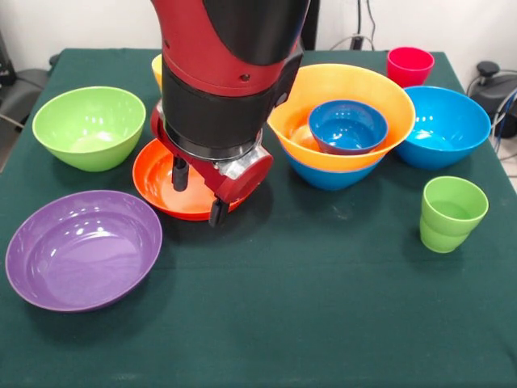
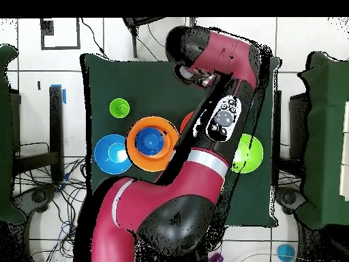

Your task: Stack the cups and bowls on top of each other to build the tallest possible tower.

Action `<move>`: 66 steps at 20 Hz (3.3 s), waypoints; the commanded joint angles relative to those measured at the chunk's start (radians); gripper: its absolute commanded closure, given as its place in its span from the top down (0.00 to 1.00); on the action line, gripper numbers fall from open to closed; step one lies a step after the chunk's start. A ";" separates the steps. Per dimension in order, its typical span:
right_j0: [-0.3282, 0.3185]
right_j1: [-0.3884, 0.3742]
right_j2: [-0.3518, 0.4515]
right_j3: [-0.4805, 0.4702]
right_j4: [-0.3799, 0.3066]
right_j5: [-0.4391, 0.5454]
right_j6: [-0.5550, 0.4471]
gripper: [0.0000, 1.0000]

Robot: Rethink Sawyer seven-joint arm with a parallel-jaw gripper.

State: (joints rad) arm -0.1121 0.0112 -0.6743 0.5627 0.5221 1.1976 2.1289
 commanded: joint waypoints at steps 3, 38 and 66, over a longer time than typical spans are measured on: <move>0.030 0.062 0.100 0.077 -0.046 -0.083 0.132 1.00; 0.074 0.015 0.164 0.305 -0.031 -0.228 0.081 1.00; 0.096 0.017 0.215 0.425 -0.034 -0.364 0.114 1.00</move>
State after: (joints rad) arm -0.0437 -0.0003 -0.6110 0.9257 0.5129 0.9441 2.1289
